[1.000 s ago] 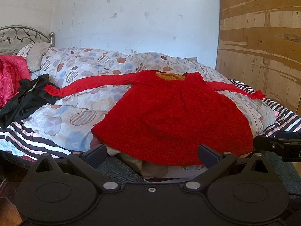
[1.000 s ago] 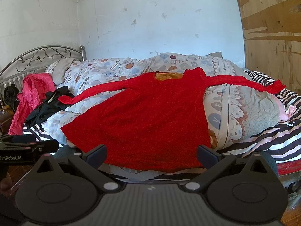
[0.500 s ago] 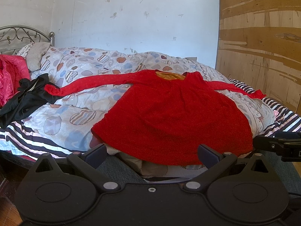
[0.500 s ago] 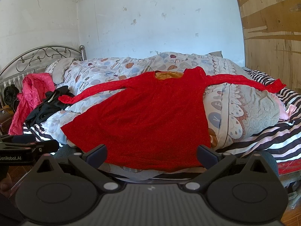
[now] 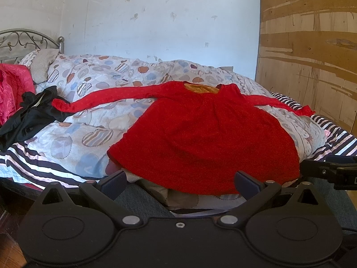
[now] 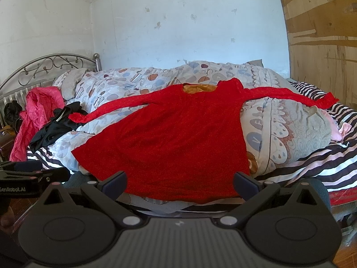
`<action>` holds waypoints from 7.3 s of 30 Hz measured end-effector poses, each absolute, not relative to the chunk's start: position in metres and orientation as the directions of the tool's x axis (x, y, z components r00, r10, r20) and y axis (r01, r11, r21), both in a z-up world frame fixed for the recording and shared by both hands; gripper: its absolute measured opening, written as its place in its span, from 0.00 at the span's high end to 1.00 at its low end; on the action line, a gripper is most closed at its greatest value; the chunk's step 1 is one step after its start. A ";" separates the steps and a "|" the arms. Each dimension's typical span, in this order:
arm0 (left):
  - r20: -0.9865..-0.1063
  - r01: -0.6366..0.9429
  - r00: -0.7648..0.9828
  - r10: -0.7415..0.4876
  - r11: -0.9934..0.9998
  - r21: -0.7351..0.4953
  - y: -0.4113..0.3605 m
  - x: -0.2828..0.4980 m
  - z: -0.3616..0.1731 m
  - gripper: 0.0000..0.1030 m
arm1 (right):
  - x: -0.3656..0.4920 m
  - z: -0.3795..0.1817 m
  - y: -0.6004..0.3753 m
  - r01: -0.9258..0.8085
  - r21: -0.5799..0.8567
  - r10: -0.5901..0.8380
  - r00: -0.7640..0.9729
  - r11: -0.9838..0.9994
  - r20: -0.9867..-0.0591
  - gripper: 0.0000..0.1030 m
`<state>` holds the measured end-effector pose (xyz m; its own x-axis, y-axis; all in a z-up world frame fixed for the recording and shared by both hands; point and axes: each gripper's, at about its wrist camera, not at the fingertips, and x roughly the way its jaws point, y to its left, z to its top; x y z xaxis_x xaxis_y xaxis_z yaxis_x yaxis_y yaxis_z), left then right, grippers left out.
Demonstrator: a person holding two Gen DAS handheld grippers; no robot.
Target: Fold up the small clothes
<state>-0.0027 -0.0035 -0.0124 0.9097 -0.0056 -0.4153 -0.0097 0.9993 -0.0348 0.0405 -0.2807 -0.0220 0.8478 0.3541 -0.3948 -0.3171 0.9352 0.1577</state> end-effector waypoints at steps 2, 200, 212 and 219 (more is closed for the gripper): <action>-0.428 -0.015 0.904 -0.002 0.999 -0.037 -0.004 -0.002 -0.018 0.01 | 0.044 -0.022 -0.281 -0.311 0.159 0.349 0.841 0.937 -0.412 0.00; -0.522 -0.556 0.688 0.503 0.828 0.065 0.266 0.325 -0.015 0.01 | 0.302 0.001 -0.255 -0.368 0.098 0.374 0.829 0.925 -0.416 0.00; -0.429 -0.675 0.682 0.593 0.735 -0.058 0.363 0.345 -0.015 0.32 | 0.308 -0.032 -0.232 -0.336 0.070 0.322 0.792 0.939 -0.520 0.00; -0.465 -0.641 0.694 0.550 0.766 -0.052 0.364 0.360 -0.016 0.58 | 0.307 -0.035 -0.224 -0.337 0.019 0.295 0.794 0.941 -0.531 0.00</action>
<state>0.3604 0.3641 -0.0159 0.6941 0.5495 -0.4651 -0.6411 0.7656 -0.0522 0.3070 -0.2237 -0.0353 0.7943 0.2952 -0.5310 -0.3372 0.9412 0.0189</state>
